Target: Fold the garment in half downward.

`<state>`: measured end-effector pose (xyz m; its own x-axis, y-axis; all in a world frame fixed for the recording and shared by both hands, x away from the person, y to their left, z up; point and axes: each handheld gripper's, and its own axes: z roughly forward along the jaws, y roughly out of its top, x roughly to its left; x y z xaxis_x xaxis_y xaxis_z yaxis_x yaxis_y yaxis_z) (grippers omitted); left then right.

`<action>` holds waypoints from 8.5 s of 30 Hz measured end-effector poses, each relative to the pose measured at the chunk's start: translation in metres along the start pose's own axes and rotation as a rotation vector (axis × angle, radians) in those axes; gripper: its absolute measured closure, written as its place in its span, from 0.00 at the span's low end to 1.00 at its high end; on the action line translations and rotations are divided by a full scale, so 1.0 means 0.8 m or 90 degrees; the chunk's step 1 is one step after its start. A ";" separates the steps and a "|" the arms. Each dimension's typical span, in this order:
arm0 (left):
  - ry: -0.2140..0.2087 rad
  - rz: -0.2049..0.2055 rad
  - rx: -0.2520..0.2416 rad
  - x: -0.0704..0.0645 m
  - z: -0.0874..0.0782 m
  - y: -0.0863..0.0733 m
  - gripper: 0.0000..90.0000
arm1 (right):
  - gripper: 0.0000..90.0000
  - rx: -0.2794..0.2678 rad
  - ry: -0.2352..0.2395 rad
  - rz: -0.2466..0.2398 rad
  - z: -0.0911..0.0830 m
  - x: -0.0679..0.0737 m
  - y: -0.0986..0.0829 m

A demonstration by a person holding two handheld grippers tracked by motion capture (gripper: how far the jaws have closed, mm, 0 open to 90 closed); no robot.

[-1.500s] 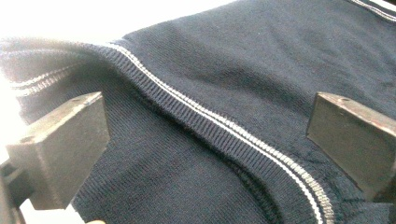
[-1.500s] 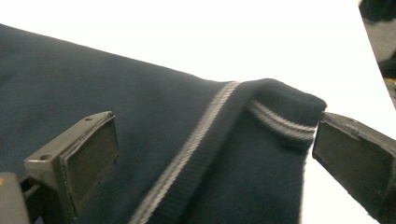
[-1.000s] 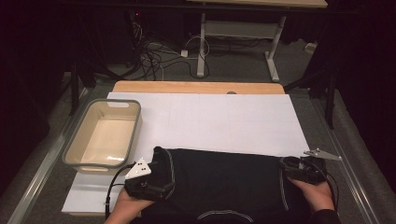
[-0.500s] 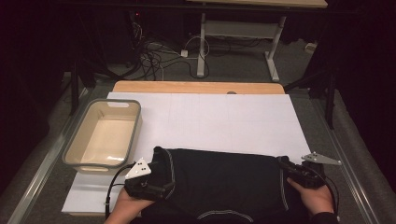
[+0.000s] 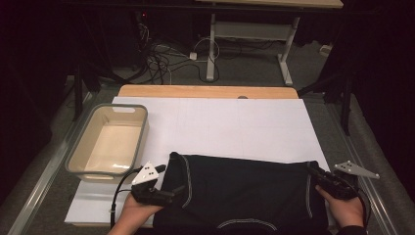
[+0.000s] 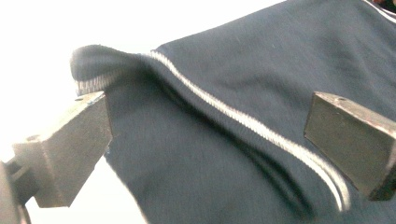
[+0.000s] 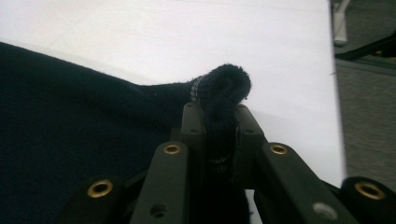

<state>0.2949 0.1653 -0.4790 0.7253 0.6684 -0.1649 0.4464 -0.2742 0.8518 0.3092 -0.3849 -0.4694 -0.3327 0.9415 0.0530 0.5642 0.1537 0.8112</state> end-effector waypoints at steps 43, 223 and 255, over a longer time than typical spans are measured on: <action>0.090 -0.059 0.027 0.051 0.050 0.037 0.82 | 0.88 -0.032 0.000 -0.022 -0.004 0.008 0.001; -0.045 0.061 0.081 -0.048 -0.035 -0.037 0.82 | 0.89 -0.024 0.068 -0.102 -0.090 0.086 -0.072; -0.026 -0.012 0.027 -0.017 -0.026 -0.027 0.15 | 0.00 -0.039 0.089 -0.042 -0.072 0.077 -0.065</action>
<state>0.2645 0.1765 -0.4852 0.7369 0.6454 -0.2009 0.4812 -0.2923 0.8264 0.2160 -0.3520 -0.4750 -0.4721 0.8783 0.0751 0.4914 0.1915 0.8496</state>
